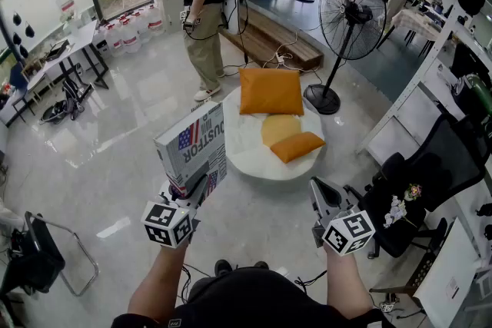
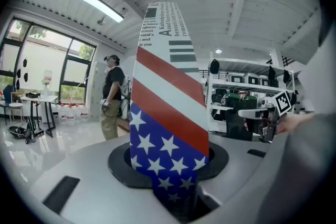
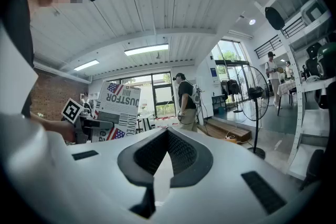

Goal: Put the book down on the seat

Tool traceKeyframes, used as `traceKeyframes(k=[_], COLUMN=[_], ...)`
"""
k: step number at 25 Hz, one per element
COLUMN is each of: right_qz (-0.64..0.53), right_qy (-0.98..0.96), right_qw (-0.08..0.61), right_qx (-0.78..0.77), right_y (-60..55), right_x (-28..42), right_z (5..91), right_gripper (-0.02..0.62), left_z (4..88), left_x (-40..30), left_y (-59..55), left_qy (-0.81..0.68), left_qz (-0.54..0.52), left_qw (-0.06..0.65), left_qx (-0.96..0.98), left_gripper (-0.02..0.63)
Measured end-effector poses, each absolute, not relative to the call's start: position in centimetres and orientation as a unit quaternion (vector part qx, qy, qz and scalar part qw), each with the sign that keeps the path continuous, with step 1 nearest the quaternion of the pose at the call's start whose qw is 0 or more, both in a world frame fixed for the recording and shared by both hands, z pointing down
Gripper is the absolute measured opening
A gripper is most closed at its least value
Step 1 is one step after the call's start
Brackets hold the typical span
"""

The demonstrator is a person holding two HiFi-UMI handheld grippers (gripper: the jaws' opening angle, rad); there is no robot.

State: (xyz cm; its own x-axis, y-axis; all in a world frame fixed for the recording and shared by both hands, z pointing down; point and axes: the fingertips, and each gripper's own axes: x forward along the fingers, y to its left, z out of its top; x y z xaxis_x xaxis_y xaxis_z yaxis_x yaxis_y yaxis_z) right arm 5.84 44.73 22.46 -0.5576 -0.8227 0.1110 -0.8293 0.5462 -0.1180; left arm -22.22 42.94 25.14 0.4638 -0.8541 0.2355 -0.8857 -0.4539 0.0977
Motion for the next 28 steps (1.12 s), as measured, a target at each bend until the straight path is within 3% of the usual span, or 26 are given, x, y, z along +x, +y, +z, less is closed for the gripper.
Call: traceKeyframes(k=[28], right_qz=[0.125], right_qy=[-0.885], right_qw=[-0.013], right_qx=[0.448], right_y=[47.5], right_x=[15.0], right_z=[24.7], right_gripper=[0.014], left_z=[26.4], left_x=[-14.0], left_y=[45.1], left_qy=[-0.518], left_qz=[0.077], left_qw=[0.118], left_qx=[0.843], left_gripper=[0.158])
